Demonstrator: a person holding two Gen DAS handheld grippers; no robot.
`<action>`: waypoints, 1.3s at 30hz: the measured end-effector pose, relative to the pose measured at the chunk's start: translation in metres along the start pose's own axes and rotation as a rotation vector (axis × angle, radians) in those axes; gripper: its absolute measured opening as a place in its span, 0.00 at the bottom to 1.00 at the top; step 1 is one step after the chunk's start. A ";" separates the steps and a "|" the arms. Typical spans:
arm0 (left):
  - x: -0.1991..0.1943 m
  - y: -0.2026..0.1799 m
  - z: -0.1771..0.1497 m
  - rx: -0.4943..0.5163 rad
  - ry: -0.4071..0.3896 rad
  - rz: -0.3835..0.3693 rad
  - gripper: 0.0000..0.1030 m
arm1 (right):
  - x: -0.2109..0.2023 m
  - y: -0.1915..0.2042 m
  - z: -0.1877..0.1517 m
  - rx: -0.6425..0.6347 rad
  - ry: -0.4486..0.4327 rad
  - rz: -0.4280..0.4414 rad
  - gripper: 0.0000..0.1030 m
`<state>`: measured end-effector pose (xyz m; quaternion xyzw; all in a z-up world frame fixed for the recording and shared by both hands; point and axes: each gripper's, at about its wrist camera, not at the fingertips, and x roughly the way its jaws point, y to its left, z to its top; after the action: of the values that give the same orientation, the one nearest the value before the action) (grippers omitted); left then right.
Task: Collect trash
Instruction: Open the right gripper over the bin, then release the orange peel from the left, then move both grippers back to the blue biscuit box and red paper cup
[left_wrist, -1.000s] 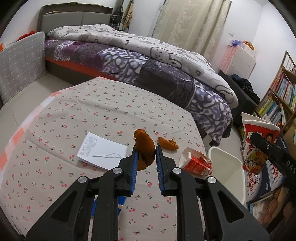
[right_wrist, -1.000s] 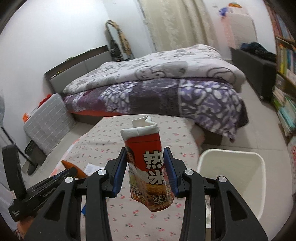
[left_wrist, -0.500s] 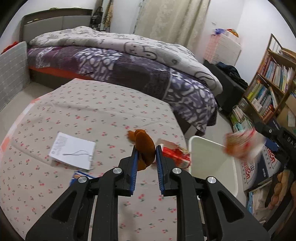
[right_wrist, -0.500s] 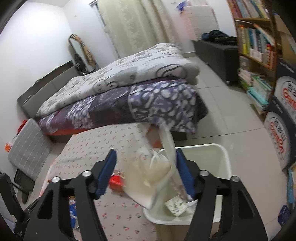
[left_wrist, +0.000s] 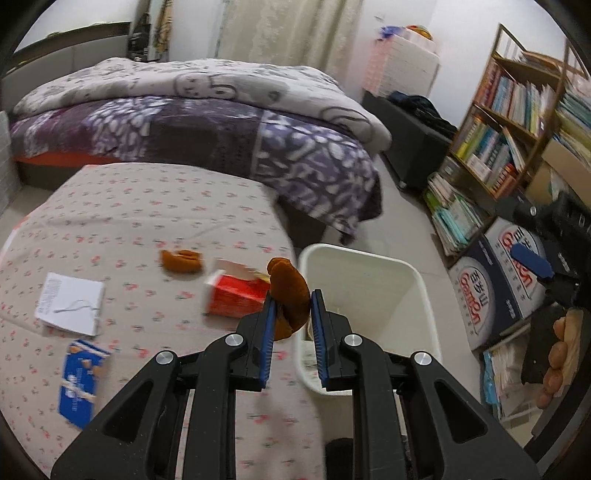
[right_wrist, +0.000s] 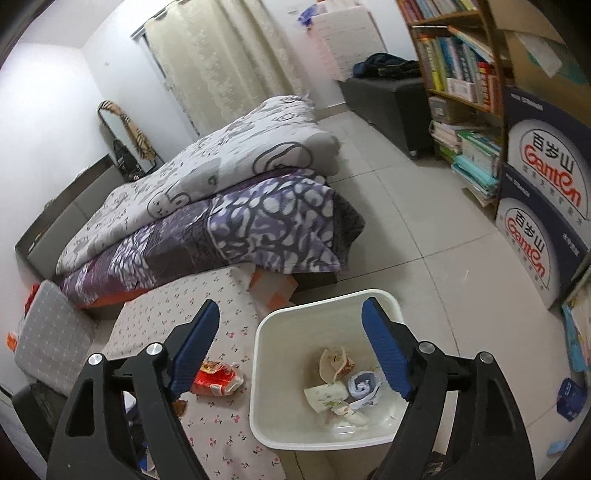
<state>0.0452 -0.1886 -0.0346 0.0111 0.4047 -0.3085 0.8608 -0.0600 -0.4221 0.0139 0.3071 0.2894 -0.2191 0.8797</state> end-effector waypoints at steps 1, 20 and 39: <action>0.004 -0.009 0.000 0.011 0.005 -0.008 0.18 | -0.001 -0.004 0.002 0.013 -0.005 -0.003 0.78; 0.038 -0.092 0.016 0.059 0.064 -0.139 0.55 | -0.032 -0.059 0.025 0.155 -0.108 -0.112 0.93; 0.022 0.007 -0.022 0.061 0.125 0.076 0.88 | 0.004 0.022 -0.016 -0.077 0.032 -0.124 0.93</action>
<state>0.0441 -0.1880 -0.0664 0.0720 0.4471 -0.2866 0.8443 -0.0505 -0.3969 0.0101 0.2579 0.3302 -0.2569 0.8709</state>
